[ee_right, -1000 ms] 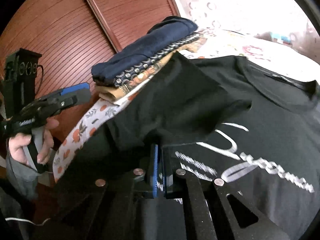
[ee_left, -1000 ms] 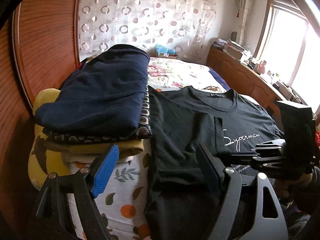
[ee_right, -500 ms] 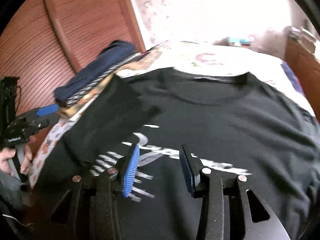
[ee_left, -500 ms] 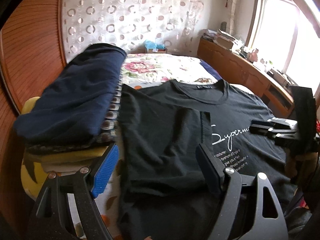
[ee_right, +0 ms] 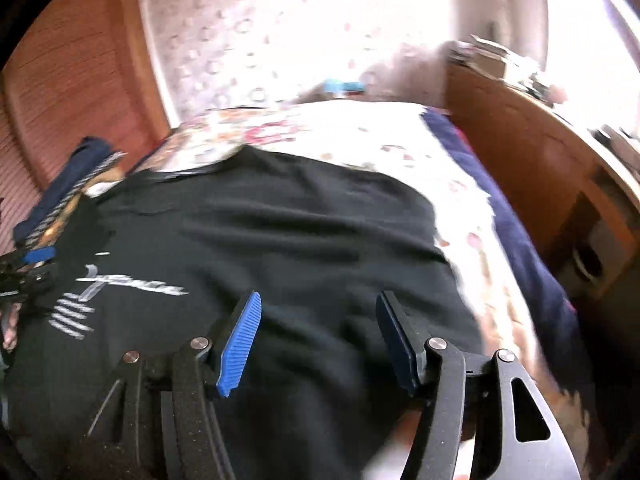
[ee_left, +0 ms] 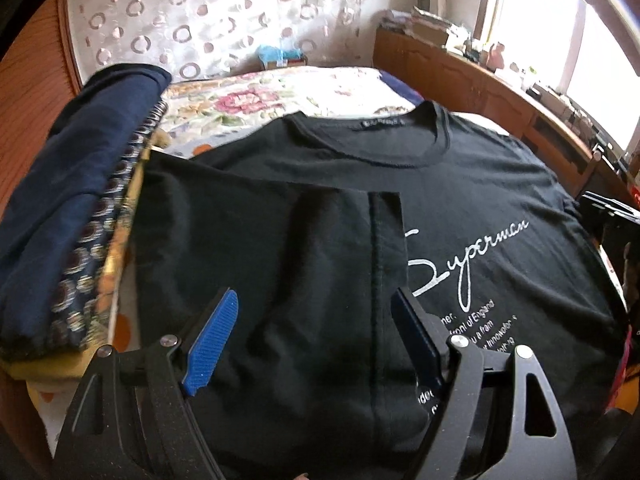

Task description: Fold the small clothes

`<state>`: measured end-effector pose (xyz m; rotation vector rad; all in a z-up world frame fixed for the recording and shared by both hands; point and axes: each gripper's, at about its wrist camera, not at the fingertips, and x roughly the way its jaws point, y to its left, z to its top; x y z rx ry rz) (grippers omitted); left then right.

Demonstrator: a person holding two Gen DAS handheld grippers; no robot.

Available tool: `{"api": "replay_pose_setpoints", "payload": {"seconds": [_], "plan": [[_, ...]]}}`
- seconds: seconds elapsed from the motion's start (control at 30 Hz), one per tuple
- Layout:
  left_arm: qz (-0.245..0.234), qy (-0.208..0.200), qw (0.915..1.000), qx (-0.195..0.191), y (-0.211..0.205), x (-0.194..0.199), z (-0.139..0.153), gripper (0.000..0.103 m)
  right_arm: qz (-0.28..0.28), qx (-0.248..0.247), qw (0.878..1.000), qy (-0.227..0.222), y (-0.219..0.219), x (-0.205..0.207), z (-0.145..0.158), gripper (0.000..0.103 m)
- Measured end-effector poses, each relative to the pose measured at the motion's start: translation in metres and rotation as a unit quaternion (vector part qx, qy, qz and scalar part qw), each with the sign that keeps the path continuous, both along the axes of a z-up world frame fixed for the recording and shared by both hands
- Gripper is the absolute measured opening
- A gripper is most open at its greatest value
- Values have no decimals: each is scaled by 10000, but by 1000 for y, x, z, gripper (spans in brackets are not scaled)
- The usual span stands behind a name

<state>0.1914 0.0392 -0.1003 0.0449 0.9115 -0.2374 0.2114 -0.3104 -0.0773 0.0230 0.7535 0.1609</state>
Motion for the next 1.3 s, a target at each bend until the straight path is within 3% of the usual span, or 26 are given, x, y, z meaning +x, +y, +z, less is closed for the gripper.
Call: {"api": "replay_pose_setpoints", "payload": {"seconds": [0.23,0.3,0.37,0.77,0.9,0.93,1.0,1.17,1.3], "plan": [[-82,49,9997,215,-14,6,-7,80,-471,133,9988,98,-44,-4,-10,62],[-119,18,9997,229,-17,8,-8,84,-510,180,9985,118,-49,3,-9,62],[-281,28,9991,332,-24,8,-11,96,-535,193,9983,130,-51,-1,-9,62],[-352,80,9987,363,-33,11,-13,103,-439,559,9957,588,-73,10,-14,62],[-347,77,9987,370,-32,11,-12,103,-272,611,9959,610,-71,9,-9,39],[-341,76,9987,371,-32,11,-12,103,-260,543,9965,577,-70,8,-7,29],[-330,74,9987,371,-33,11,-13,103,-314,162,9982,477,-62,8,-5,22],[-322,77,9988,367,-33,12,-13,103,-195,-699,9970,270,-39,9,-2,10],[-333,105,9987,373,-33,12,-12,103,-152,-668,9976,-21,-35,9,8,7]]}}
